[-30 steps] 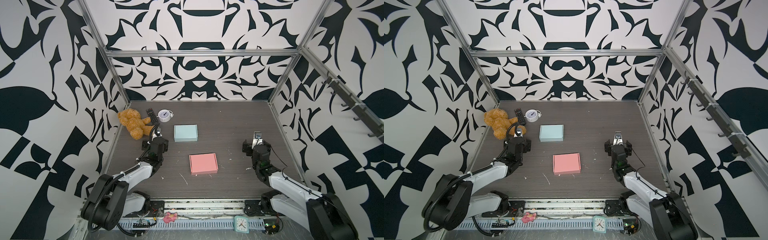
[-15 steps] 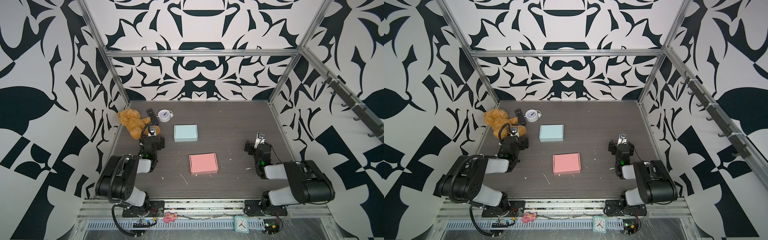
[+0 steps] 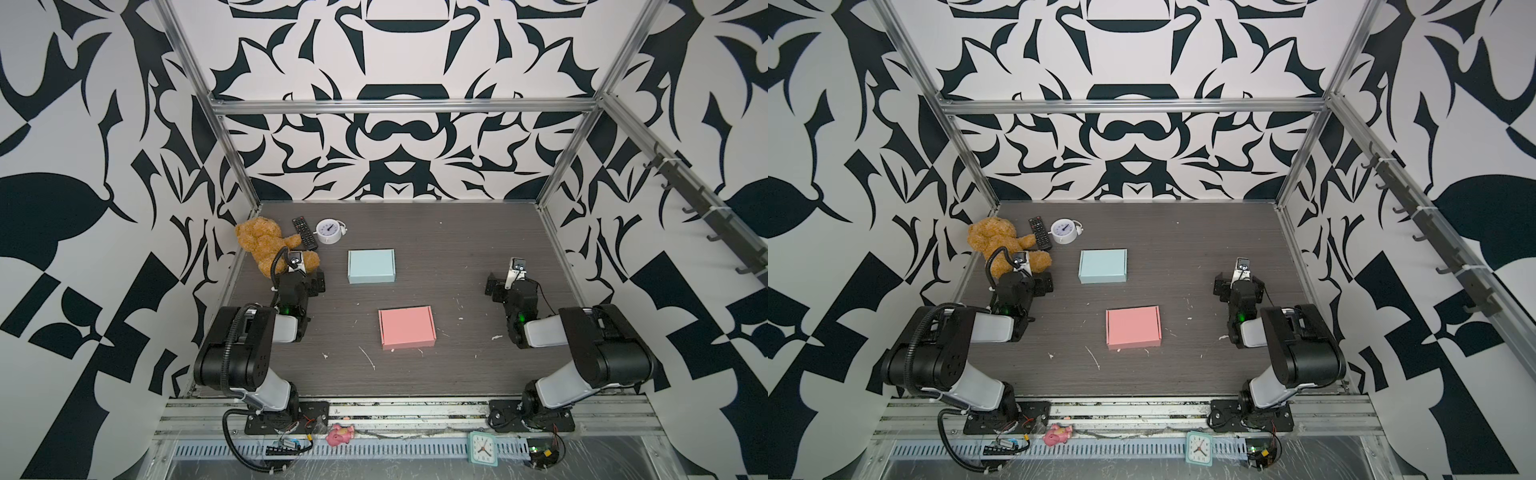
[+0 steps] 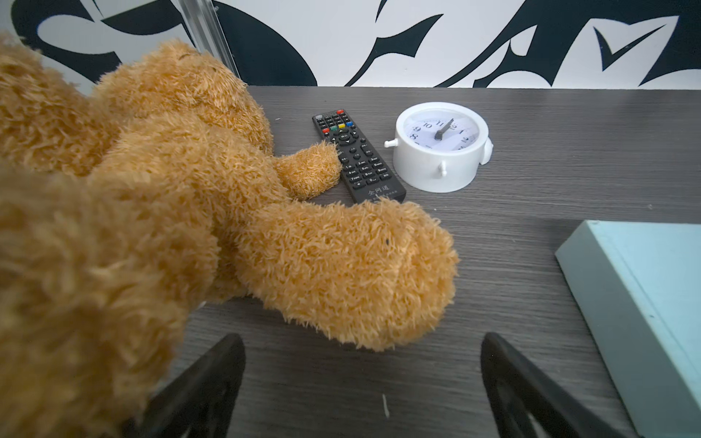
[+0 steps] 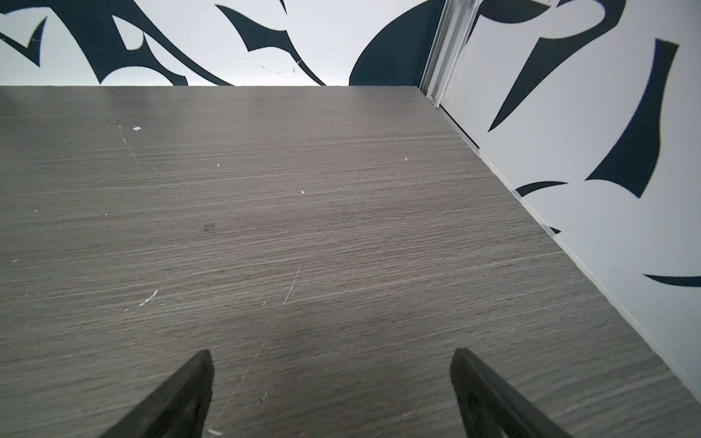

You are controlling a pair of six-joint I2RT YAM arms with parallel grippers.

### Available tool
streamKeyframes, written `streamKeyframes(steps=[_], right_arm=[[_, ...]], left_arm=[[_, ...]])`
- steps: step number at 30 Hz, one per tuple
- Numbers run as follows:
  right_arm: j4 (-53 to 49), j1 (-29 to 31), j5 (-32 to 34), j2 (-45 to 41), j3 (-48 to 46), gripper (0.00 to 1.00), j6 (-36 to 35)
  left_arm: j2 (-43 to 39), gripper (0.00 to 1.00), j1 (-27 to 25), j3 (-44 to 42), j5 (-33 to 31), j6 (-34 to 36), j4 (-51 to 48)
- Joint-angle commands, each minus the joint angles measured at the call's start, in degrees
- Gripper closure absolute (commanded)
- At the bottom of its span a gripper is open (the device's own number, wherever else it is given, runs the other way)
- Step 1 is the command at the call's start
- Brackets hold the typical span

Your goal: Fold the paper box

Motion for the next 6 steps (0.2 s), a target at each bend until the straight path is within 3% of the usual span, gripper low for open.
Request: streamKeyframes(steps=[1, 6], right_arm=[[0.58, -0.23, 0.77, -0.48, 1.09, 0.00, 0.57], [0.37, -0.26, 1.08, -0.69, 1.14, 0.01, 0.77]], left_arm=[[0.79, 0.01, 0.09, 0.17, 0.83, -0.19, 1.23], [0.22, 0.01, 0.00, -0.74, 0.71, -0.23, 2.29]])
